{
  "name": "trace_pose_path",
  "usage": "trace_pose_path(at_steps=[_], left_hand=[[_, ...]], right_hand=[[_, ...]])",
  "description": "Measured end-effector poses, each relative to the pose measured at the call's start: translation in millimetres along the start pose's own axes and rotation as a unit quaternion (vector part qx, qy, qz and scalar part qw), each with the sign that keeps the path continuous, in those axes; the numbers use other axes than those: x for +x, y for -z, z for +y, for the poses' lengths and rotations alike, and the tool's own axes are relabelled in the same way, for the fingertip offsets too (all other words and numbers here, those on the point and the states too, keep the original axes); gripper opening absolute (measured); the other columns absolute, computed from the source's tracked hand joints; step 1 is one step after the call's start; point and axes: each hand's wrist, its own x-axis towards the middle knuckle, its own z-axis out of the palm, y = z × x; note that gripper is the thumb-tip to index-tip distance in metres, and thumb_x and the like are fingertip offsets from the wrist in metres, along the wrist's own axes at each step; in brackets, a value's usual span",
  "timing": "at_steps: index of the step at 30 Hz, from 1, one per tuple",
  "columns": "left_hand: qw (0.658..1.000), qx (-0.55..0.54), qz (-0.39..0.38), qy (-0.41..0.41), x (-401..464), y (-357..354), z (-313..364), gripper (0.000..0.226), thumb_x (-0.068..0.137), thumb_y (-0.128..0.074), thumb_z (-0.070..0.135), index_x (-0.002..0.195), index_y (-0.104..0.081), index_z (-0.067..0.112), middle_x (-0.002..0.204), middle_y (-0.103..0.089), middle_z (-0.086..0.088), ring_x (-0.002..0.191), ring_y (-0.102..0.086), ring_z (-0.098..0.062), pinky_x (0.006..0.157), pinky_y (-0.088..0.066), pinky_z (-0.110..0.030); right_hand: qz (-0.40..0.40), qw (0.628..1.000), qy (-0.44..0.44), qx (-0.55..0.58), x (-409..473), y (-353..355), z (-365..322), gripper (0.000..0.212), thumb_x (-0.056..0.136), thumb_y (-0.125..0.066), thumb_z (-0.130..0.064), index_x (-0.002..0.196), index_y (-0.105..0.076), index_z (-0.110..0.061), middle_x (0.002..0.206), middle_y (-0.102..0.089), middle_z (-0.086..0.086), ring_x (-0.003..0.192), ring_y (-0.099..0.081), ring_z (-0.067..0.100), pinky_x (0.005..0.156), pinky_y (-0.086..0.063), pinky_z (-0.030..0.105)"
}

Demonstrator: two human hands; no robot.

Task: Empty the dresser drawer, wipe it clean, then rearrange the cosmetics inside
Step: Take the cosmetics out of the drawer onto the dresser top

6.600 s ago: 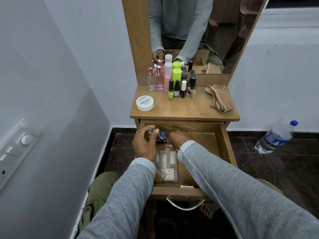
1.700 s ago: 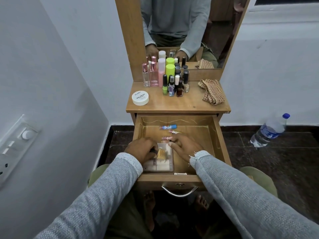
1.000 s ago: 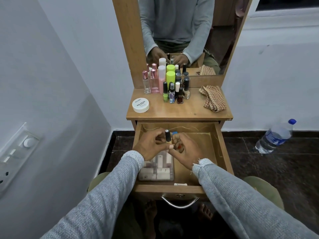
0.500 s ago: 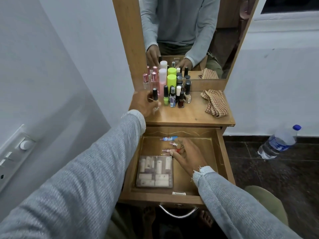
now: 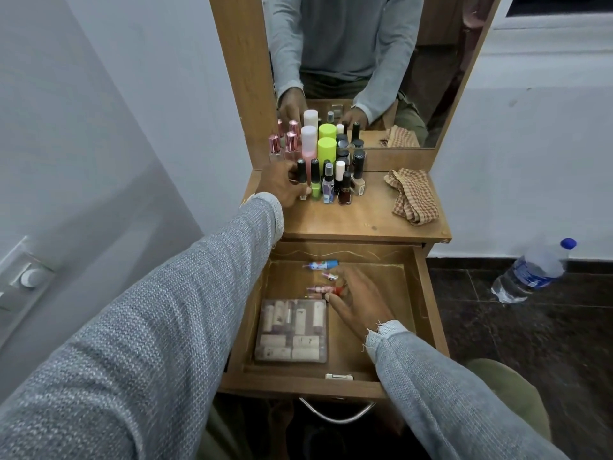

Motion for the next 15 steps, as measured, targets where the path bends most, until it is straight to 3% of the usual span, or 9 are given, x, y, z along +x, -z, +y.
trace_pose_path(at_steps=[3,7,11,15], left_hand=[[1.0,0.004,-0.008,0.0,-0.7,-0.4,-0.8,0.045,0.079,-0.077,0.009,0.122,-0.063,0.007,0.12,-0.067,-0.005,0.106,-0.062,-0.02,0.089,-0.045,-0.026],[1.0,-0.016,0.008,0.005,-9.5,1.9,-2.8,0.058,0.076,-0.08,0.011,0.13,-0.058,0.01,0.13,-0.062,-0.004,0.114,-0.061,-0.022,0.098,-0.047,-0.032],[0.997,-0.06,0.055,-0.007,-43.3,7.4,0.3,0.054,0.08,-0.077,0.009,0.129,-0.054,0.013,0.132,-0.057,-0.002,0.113,-0.058,-0.019,0.091,-0.045,-0.025],[0.993,-0.083,0.074,-0.042,-99.4,7.6,-18.8,0.054,0.08,-0.077,0.01,0.128,-0.054,0.015,0.126,-0.057,-0.001,0.105,-0.058,-0.015,0.089,-0.051,-0.024]], right_hand=[[-0.008,1.0,-0.004,-0.001,0.8,-0.3,1.3,0.039,0.085,-0.067,-0.02,0.117,-0.05,-0.033,0.112,-0.052,-0.017,0.098,-0.053,0.0,0.087,-0.052,0.032],[-0.003,1.0,-0.002,-0.013,-0.4,1.1,3.5,0.035,0.086,-0.066,-0.021,0.116,-0.053,-0.031,0.109,-0.05,-0.019,0.099,-0.052,0.002,0.086,-0.049,0.028],[0.017,0.998,-0.016,-0.053,0.2,0.5,6.7,0.005,0.086,-0.064,-0.026,0.087,-0.06,-0.022,0.082,-0.046,-0.023,0.082,-0.049,0.006,0.072,-0.044,0.026],[-0.04,0.99,-0.085,-0.102,-2.4,-1.8,5.5,0.027,0.084,-0.061,-0.036,0.066,-0.06,-0.015,0.056,-0.047,-0.009,0.061,-0.052,0.018,0.061,-0.048,0.031]])
